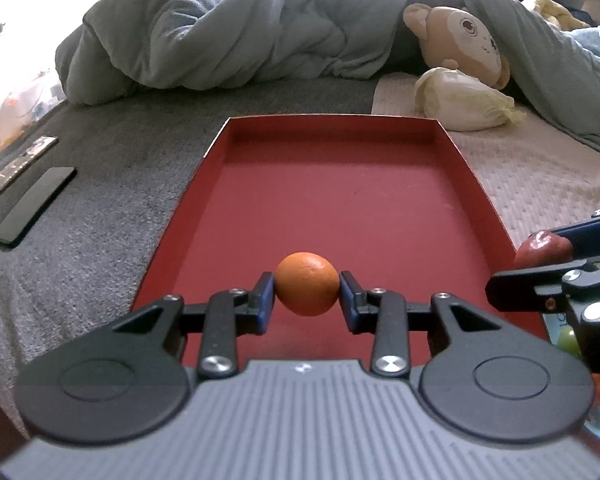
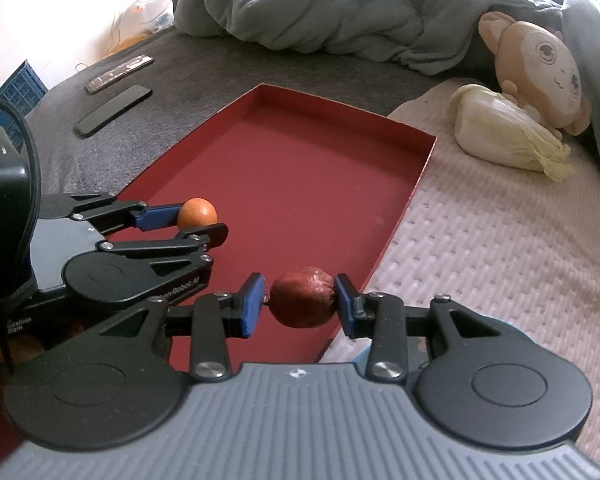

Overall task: Organize fruits
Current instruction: 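Lift the tangerine and red fruit up from the red tray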

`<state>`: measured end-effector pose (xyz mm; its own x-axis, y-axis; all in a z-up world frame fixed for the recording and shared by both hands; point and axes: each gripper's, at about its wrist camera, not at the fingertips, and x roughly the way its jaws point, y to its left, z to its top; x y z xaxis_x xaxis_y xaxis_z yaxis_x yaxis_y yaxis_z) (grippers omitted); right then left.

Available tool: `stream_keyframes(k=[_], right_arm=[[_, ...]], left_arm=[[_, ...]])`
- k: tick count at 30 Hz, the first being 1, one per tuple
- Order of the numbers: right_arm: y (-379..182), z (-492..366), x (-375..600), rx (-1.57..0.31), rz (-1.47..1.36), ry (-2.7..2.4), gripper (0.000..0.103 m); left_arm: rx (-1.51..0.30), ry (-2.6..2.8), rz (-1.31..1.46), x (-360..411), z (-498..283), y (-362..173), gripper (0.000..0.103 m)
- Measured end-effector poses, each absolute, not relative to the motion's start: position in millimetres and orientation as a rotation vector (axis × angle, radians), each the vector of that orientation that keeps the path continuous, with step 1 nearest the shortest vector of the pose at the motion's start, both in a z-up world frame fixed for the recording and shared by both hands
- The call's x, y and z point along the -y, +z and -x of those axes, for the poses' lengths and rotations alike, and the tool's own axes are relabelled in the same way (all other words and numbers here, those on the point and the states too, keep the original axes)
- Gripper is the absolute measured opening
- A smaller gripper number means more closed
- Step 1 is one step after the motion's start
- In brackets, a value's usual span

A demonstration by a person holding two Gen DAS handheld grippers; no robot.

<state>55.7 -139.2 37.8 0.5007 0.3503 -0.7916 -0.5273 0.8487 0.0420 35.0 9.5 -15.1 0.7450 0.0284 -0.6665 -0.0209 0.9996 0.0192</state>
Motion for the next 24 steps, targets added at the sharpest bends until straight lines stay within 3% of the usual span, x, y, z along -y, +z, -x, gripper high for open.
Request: stream_keyframes(k=[24], right_arm=[[39.5, -55.7, 140.1, -0.902, 0.215, 0.536, 0.044]], left_arm=[[-0.725, 0.003, -0.019, -13.4, -34.4, -14.6, 0.038]])
